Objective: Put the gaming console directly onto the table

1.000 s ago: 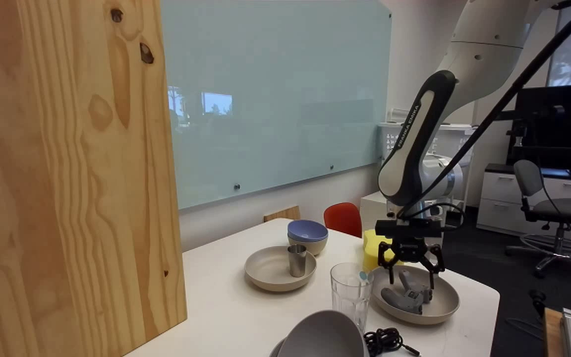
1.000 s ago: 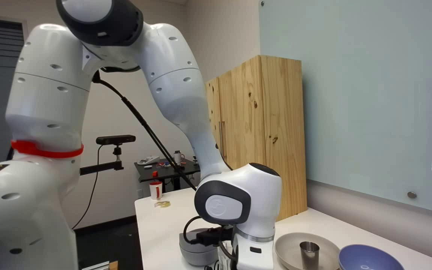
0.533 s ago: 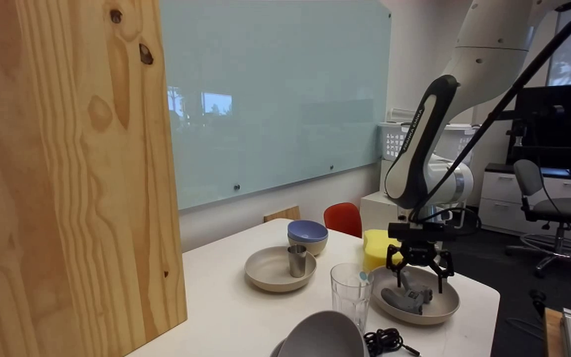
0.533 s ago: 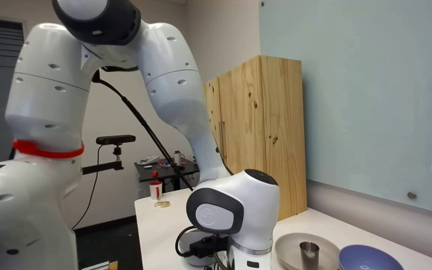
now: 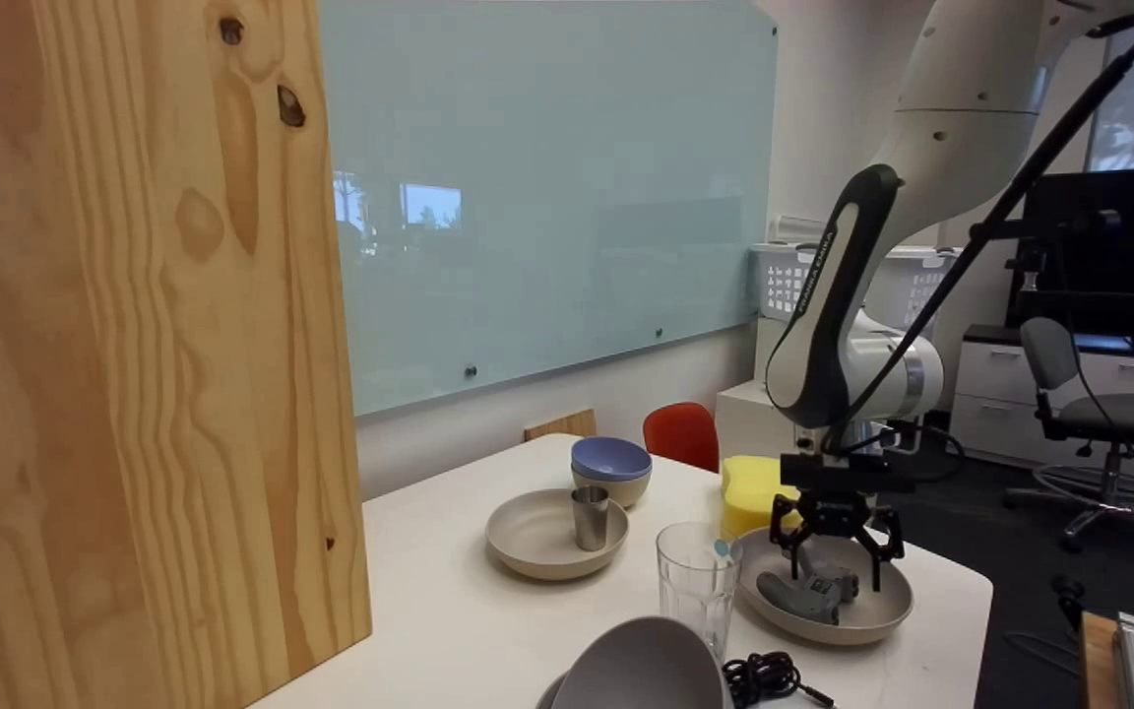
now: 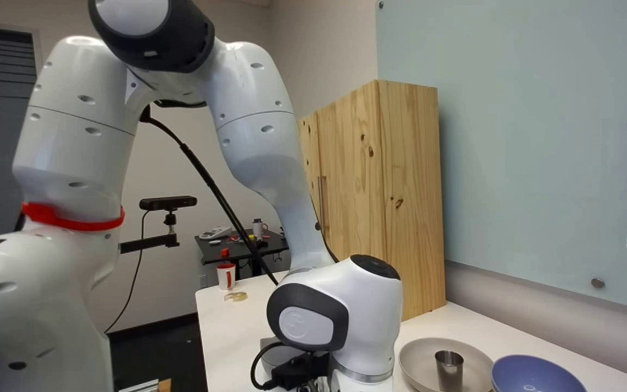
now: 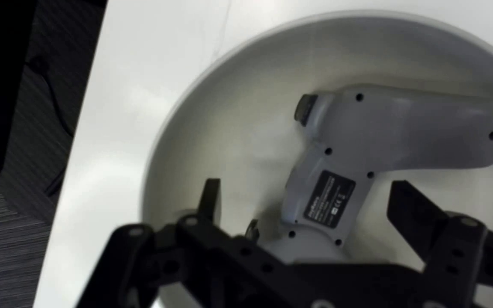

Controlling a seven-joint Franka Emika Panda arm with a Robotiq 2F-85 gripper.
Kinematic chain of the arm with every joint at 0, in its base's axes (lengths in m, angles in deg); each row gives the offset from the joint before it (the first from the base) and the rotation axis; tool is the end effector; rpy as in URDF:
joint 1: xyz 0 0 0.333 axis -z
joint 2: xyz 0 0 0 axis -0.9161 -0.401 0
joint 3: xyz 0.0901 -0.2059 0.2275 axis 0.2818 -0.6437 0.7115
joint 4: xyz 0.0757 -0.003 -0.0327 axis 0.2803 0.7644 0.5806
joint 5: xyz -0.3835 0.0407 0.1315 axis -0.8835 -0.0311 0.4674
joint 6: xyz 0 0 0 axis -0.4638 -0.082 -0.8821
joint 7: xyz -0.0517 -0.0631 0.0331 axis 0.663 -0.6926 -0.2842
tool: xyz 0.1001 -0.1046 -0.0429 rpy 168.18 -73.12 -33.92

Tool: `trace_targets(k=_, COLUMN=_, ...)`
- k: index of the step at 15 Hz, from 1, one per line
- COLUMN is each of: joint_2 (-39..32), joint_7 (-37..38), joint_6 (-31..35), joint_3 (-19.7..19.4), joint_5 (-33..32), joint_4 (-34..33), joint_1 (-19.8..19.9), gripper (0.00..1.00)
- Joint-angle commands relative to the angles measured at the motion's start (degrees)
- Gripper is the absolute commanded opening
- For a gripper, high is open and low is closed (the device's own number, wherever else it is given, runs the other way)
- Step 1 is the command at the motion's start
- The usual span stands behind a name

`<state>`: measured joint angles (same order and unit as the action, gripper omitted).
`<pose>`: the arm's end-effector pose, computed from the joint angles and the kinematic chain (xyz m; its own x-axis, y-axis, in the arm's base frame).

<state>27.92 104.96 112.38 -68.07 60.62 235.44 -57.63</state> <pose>0.3623 -0.1600 0.0814 0.3314 -0.9347 -0.1282 -0.9345 -0.3439 0.0917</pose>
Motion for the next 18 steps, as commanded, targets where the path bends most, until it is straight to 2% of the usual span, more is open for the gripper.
trace_targets(k=1, joint_2=-2.8, joint_7=-5.7, joint_6=2.7, joint_3=1.1, joint_5=3.2, joint_4=0.0, joint_1=2.0, gripper=1.00)
trace_targets(k=8, joint_2=-3.9, joint_7=-11.7, joint_6=6.4, joint_3=1.8, joint_5=5.3, joint_4=0.7, joint_1=3.6, gripper=1.00)
trace_targets(k=17, joint_2=-5.0, joint_7=-13.8, joint_6=11.1, joint_3=3.1, joint_5=3.8, joint_4=1.1, joint_1=3.9, gripper=1.00)
trace_targets(k=18, joint_2=-5.1, joint_7=-14.0, joint_6=11.9, joint_3=3.2, joint_5=3.7, joint_4=1.3, joint_1=3.8, gripper=0.97)
